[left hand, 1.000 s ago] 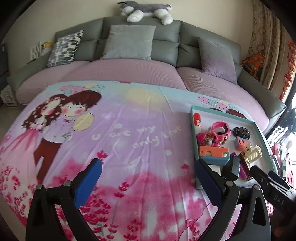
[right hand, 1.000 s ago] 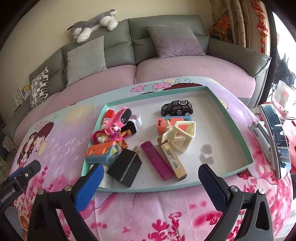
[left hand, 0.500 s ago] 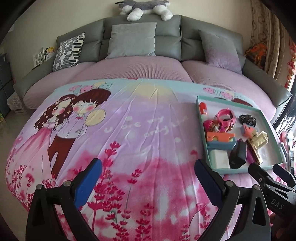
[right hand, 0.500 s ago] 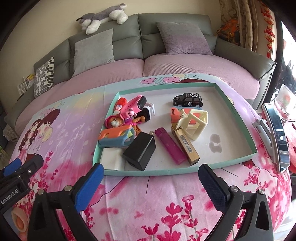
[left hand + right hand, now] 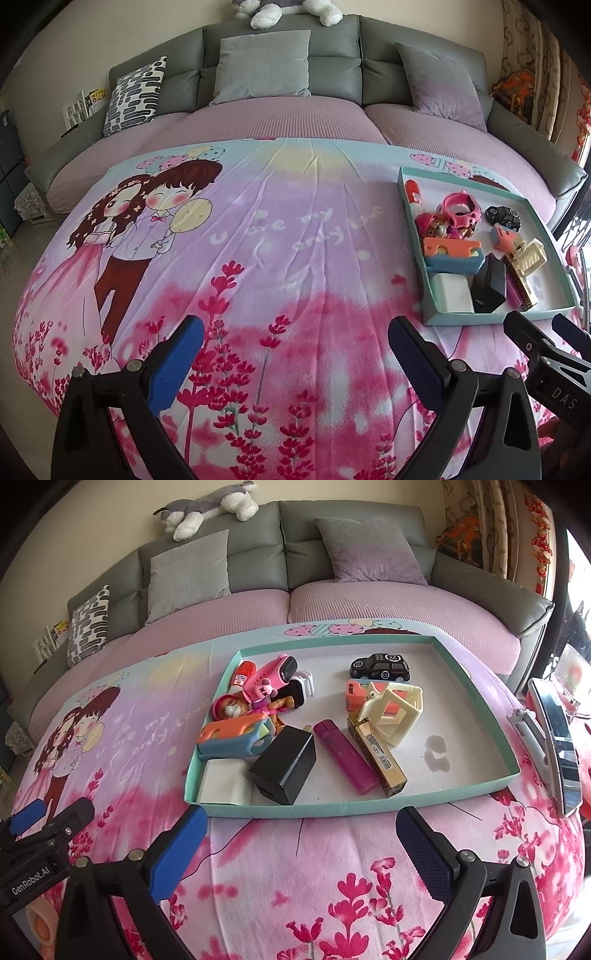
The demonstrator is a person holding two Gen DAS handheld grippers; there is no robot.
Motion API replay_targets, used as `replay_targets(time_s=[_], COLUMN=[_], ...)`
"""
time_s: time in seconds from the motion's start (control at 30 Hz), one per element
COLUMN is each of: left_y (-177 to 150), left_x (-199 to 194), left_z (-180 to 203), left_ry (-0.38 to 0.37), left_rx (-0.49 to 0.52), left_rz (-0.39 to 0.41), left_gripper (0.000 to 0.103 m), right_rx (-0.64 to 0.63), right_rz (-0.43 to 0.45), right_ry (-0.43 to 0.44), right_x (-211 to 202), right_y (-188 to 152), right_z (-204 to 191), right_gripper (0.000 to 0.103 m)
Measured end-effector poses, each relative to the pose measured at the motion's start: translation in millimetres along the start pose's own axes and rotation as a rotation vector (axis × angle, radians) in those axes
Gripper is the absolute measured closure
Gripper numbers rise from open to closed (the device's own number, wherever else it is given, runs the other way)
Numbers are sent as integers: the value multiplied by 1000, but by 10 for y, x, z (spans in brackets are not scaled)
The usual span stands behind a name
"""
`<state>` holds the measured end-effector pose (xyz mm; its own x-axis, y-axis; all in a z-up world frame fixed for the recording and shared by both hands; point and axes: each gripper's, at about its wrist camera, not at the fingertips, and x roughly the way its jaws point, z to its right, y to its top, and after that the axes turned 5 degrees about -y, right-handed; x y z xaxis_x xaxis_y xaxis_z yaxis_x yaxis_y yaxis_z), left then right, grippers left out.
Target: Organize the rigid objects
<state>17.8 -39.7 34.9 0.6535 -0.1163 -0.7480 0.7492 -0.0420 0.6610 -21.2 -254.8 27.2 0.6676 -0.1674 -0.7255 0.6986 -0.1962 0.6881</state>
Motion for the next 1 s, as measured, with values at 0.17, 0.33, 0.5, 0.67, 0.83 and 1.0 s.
replay_targets(time_s=[0.17,0.33,0.5,0.67,0.83,1.0], left_y=[-33,-49,-61,-72,-77,-77], left_x=[48,61,75,91,98,104], left_z=[12,14,8,18,-4,-11], left_ry=[5,8,14,20,16,14], left_rx=[12,17,17,25,18,10], left_rz=[-13,-17,-22,-26,-30,-32], left_gripper=[3,3,3,3,3,3], right_rx=[-4,-8,-13,-16,-14,-15], right_rz=[-5,-7,-10,-13,-16,-18], right_ry=[-4,-7,-10,-13,-16,-17], right_x=[27,36,48,64,68,69], right_y=[-24,-32,-41,-47,-54,-54], right_z=[-12,-20,-28,-30,-26,-24], right_gripper=[0,0,0,0,0,0])
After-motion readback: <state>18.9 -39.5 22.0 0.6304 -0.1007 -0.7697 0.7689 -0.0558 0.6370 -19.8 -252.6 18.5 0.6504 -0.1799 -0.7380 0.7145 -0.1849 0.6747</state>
